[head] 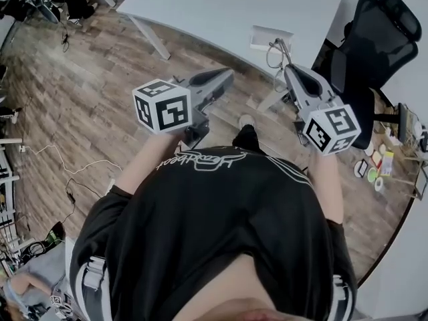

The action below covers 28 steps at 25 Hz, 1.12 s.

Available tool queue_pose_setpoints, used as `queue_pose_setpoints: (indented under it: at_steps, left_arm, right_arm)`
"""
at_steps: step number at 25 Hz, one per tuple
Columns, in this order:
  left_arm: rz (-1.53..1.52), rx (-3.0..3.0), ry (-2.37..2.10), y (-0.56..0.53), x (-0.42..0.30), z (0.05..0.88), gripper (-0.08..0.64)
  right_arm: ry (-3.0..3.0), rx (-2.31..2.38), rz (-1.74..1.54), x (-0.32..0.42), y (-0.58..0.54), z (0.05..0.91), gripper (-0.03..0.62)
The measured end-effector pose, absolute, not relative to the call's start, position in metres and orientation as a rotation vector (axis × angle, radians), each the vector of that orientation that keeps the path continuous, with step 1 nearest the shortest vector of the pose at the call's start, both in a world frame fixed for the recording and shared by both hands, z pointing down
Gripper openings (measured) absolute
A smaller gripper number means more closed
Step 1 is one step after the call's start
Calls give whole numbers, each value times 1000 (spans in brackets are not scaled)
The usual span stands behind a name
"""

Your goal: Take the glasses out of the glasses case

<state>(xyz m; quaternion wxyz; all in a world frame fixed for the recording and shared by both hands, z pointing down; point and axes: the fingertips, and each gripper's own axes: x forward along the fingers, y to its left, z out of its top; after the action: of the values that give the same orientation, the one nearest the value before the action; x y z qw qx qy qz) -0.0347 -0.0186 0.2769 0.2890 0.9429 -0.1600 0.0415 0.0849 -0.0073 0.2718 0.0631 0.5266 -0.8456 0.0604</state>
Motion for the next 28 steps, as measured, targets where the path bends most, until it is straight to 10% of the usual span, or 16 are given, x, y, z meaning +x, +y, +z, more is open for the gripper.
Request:
queue_pose_setpoints:
  at_steps: [28]
  left_arm:
    - [71, 2563, -375, -2, -35, 258, 8]
  right_arm:
    - [-2687, 1592, 243, 63, 34, 252, 18]
